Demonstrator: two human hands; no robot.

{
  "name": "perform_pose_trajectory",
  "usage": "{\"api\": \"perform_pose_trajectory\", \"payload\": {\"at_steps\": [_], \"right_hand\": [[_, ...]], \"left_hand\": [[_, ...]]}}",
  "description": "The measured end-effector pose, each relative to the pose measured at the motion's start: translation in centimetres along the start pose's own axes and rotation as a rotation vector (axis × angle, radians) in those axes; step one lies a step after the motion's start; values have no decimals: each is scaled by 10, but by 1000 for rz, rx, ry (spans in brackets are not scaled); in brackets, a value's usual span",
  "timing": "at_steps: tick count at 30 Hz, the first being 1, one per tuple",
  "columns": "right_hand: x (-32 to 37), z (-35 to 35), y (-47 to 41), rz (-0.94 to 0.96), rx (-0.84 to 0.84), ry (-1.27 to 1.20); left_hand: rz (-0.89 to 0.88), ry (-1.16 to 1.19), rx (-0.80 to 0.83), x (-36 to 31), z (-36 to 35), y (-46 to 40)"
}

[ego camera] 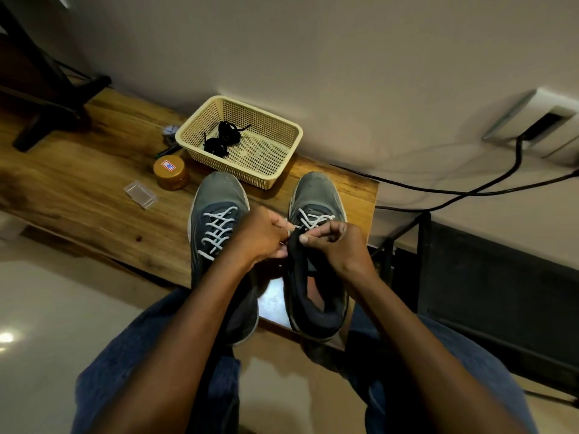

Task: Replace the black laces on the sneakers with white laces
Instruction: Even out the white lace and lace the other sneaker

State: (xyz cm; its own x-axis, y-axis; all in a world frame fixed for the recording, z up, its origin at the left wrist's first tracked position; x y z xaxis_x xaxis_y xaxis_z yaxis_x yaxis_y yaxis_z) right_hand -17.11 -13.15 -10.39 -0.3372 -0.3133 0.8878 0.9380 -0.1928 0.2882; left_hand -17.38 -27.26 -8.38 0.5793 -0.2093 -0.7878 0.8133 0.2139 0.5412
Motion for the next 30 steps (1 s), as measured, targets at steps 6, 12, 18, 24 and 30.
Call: {"api": "perform_pose_trajectory", "payload": {"at_steps": [6, 12, 18, 24, 30], "right_hand": [[10, 4, 0, 0, 19, 20], [23, 20, -1, 191, 89, 364], [20, 42, -13, 136, 148, 745], [19, 43, -14, 157, 146, 791], [20, 46, -12, 143, 126, 788]], "left_hand": [[-17, -21, -4, -1, 2, 1], [-80, -76, -4, -3, 2, 3], [-94, -59, -47, -9, 4, 4], [-111, -100, -26, -7, 1, 5], [-118, -62, -141, -5, 4, 1]]}}
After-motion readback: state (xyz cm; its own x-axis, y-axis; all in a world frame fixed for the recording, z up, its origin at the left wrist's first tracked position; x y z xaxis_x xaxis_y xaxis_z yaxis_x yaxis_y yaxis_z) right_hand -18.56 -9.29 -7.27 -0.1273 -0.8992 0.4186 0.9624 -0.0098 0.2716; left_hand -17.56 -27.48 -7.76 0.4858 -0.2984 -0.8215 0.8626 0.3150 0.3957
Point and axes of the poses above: each hand's wrist, its own y-axis away from the middle knuckle, its own z-axis out of the back of the hand, x = y × z, the point moved 2 cm from there along -y, towards the middle knuckle, and after that the axes turned 11 degrees about -x, right-handed, at the moved point
